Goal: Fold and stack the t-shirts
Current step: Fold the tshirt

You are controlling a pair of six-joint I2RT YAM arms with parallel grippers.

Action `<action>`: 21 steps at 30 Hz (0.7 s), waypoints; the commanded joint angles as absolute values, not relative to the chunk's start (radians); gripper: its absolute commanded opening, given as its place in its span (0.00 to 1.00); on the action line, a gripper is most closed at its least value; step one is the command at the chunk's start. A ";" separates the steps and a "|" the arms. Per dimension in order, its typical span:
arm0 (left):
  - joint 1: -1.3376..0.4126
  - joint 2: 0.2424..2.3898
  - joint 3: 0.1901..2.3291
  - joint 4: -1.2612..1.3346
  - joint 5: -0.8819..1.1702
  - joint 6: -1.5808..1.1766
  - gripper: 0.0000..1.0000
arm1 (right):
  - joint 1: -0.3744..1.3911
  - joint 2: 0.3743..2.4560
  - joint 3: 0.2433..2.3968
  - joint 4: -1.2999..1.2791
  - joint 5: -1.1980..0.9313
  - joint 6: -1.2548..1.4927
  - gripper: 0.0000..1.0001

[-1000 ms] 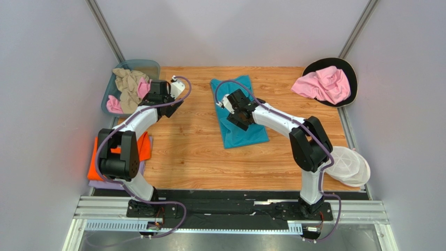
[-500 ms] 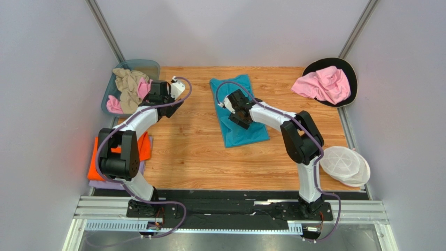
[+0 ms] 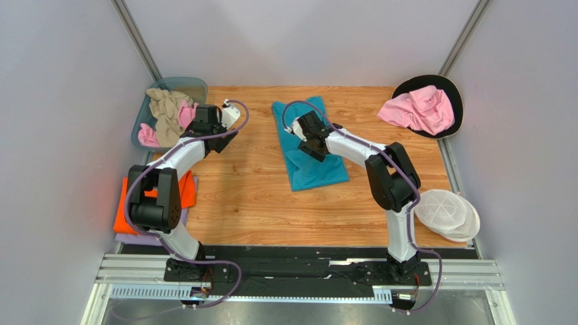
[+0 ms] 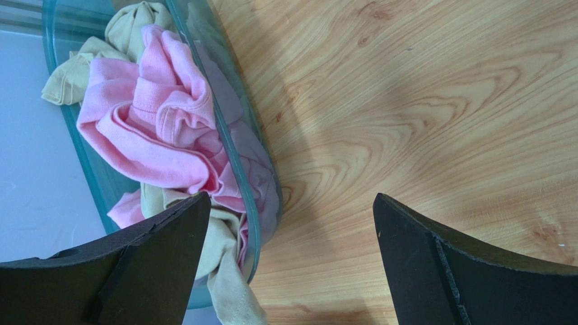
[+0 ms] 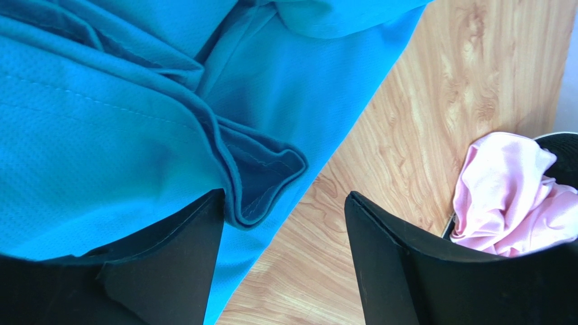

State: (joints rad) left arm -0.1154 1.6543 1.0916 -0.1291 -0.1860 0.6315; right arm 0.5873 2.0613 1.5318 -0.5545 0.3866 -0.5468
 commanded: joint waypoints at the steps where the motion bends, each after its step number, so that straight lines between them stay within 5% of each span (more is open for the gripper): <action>1: -0.107 1.661 1.088 -0.089 -0.186 0.638 0.99 | 0.569 2.082 1.595 -0.506 0.422 -0.578 0.70; 21: -0.107 1.658 1.071 -0.080 -0.192 0.650 0.99 | 0.537 2.135 1.591 -0.488 0.422 -0.575 0.70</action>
State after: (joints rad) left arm -0.1154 1.6630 1.0836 -0.1143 -0.1936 0.6369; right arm 0.5407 2.1601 1.6081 -0.5171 0.4225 -0.5823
